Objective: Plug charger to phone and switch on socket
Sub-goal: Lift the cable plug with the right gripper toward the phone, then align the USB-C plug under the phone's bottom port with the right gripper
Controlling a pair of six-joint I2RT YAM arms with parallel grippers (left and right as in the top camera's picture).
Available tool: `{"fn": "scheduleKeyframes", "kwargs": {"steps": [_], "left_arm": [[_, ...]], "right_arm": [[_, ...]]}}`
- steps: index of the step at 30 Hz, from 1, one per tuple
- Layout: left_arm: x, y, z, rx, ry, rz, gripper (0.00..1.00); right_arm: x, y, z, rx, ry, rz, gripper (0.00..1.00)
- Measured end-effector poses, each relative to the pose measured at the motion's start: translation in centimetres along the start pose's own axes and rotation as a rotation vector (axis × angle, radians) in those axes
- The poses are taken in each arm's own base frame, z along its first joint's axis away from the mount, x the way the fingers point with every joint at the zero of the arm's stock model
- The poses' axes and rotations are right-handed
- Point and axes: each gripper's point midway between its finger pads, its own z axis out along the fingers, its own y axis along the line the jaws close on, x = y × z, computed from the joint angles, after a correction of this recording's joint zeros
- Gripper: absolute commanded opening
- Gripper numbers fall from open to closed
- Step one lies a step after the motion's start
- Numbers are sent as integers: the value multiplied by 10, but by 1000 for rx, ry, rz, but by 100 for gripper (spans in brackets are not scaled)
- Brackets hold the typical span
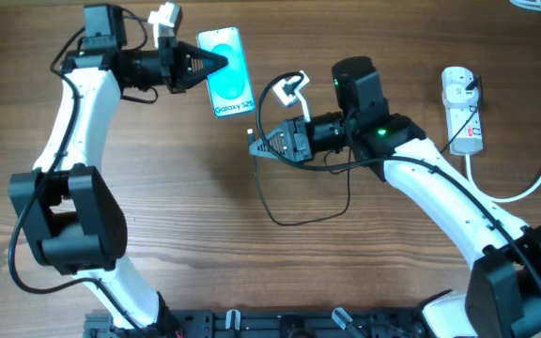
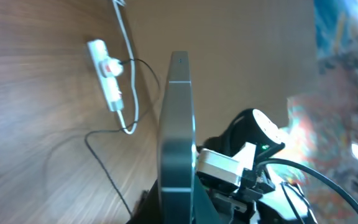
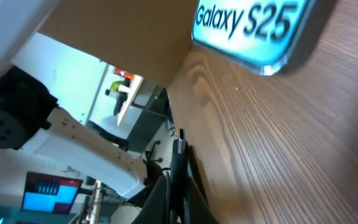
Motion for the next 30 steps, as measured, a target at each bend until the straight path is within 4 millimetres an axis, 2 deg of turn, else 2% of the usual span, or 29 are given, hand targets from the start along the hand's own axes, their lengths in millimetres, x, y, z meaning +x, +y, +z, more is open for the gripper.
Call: {"fn": "scheduleKeyframes", "kwargs": {"steps": [5, 23, 30], "left_arm": [[7, -8, 14, 41, 42, -27, 4], [8, -9, 14, 40, 45, -130, 4], [-1, -17, 14, 50, 40, -62, 4]], "right_arm": [[-2, 3, 1, -11, -4, 7, 4], [-13, 8, 0, -25, -36, -47, 4], [-19, 10, -12, -53, -52, -66, 4]]}}
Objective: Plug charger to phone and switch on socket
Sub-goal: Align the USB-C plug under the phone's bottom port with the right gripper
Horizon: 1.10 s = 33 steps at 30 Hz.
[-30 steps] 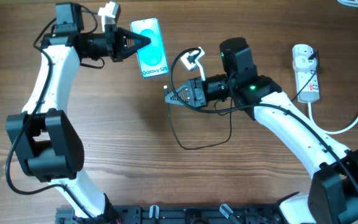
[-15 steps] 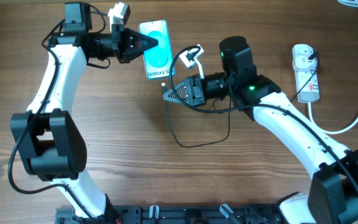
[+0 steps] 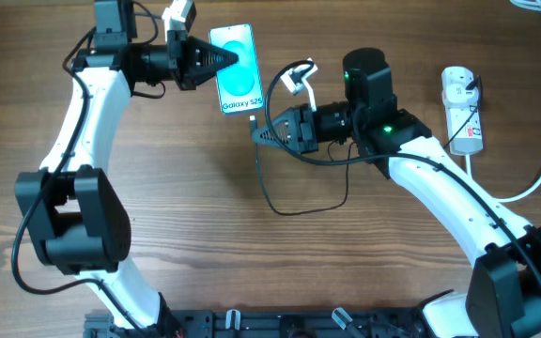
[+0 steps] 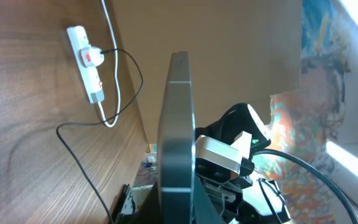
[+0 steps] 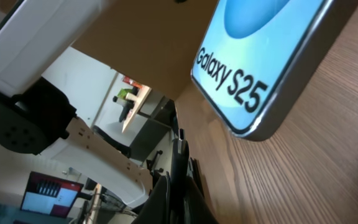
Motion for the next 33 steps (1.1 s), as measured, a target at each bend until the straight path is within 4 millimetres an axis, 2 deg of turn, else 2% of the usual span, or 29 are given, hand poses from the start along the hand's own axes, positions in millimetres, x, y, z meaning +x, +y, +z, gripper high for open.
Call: {"fn": "scheduleKeyframes", "kwargs": {"steps": [6, 9, 16, 24, 33], "left_arm": [[2, -32, -1, 9, -2, 85, 4], [2, -41, -1, 12, 1, 90, 4], [8, -43, 11, 21, 31, 74, 4], [7, -42, 11, 14, 26, 71, 4], [7, -41, 11, 11, 24, 71, 4]], "right_arm": [[0, 2, 0, -10, 3, -7, 4], [-2, 3, 0, -13, -1, -22, 4], [-5, 11, 0, -48, -2, -72, 4], [-1, 18, -1, -85, 18, -86, 4], [-7, 21, -1, -94, 4, -111, 4]]}}
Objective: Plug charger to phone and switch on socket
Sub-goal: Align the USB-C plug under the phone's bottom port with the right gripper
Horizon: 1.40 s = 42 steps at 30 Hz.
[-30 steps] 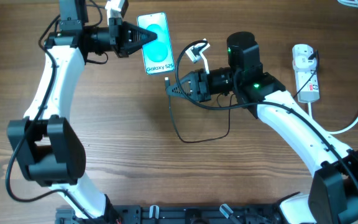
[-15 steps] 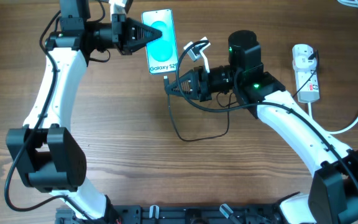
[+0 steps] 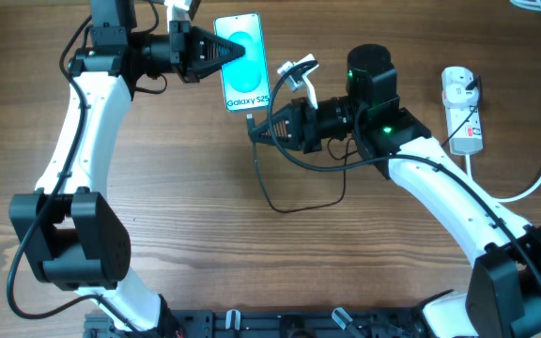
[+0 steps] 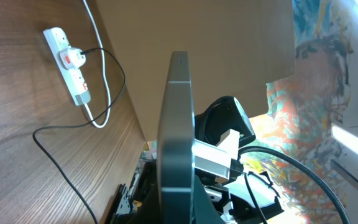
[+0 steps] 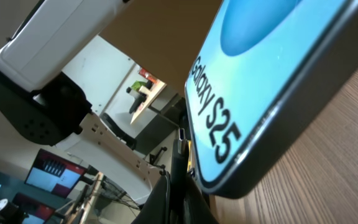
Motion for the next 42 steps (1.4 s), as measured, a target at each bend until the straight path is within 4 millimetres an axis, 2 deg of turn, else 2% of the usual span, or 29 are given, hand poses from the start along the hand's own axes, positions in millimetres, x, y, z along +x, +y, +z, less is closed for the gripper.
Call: {"fn": "scheduleKeyframes", "kwargs": {"steps": [13, 24, 42], "left_arm": [[0, 1, 0, -3, -2, 0, 4], [2, 0, 8, -3, 13, 8, 4], [1, -2, 8, -3, 13, 7, 4]], "right_arm": [[-6, -6, -5, 31, -27, 31, 4], [-4, -6, -6, 24, -23, 45, 4], [-10, -1, -11, -8, -38, 54, 4]]}}
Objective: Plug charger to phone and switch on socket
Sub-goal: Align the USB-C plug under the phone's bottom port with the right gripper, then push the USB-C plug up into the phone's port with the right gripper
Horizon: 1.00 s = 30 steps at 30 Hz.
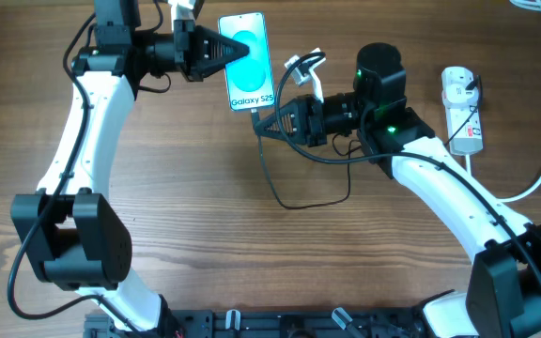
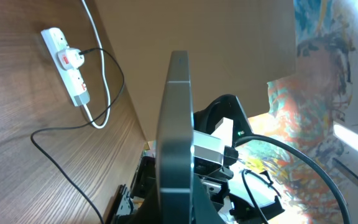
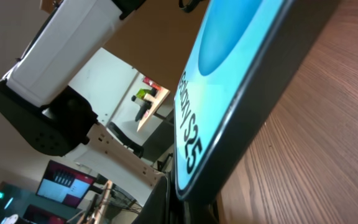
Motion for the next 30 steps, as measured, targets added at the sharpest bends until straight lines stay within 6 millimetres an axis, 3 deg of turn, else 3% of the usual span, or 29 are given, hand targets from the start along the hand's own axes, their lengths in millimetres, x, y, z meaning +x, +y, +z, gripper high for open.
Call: {"fn": "scheduleKeyframes", "kwargs": {"steps": [30], "left_arm": [[-1, -3, 8, -17, 3, 20, 4]], "right_arm": [[-6, 3, -3, -15, -19, 82, 4]]}}
